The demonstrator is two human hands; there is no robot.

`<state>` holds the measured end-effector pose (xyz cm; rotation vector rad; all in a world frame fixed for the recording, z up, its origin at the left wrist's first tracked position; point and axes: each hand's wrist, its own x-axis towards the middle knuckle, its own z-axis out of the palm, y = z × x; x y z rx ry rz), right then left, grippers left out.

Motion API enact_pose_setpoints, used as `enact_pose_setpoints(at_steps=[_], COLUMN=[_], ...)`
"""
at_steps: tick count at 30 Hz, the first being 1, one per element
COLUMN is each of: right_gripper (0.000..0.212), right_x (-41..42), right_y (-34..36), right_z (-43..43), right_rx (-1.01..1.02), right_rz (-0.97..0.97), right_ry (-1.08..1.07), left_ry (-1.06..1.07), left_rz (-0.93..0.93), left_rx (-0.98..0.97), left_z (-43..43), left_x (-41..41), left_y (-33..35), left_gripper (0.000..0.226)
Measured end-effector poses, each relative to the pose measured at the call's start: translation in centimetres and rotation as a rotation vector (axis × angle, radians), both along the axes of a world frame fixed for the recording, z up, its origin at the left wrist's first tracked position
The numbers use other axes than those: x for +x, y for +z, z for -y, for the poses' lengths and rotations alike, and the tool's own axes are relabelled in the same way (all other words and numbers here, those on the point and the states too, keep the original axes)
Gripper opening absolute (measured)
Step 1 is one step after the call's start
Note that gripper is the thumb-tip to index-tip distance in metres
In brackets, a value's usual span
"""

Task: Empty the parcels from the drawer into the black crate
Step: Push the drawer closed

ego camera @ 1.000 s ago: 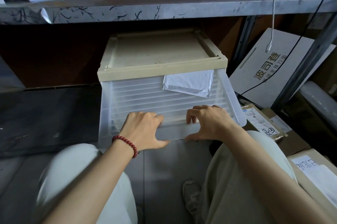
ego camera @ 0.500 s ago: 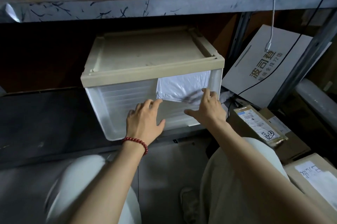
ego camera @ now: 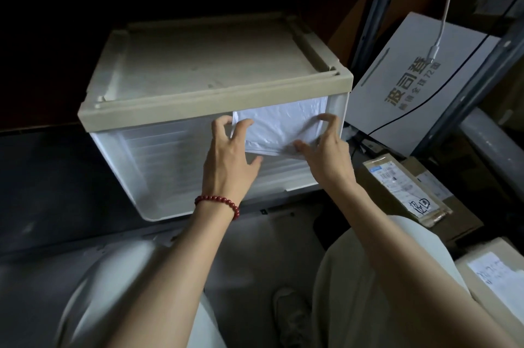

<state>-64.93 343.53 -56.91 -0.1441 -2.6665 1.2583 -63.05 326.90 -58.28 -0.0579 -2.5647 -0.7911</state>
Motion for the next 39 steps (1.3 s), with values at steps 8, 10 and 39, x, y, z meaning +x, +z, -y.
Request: enact_pose_setpoints(at_steps=[8, 10, 39], right_gripper=[0.051, 0.048, 0.050], right_x=[0.3, 0.7, 2.1], right_y=[0.7, 1.1, 1.7], right_z=[-1.5, -1.7, -4.0], right_rx=[-0.101, -0.131, -0.138], right_rz=[0.025, 0.036, 0.059], right_ry=[0.001, 0.026, 0.125], left_ry=[-0.035, -0.048, -0.009], left_rz=[-0.026, -0.070, -0.019], left_rx=[-0.019, -0.074, -0.379], left_z=[-0.1, 0.0, 1.7], left_x=[0.6, 1.1, 0.5], left_y=[0.5, 0.8, 1.4], left_gripper=[0.046, 0.029, 0.068])
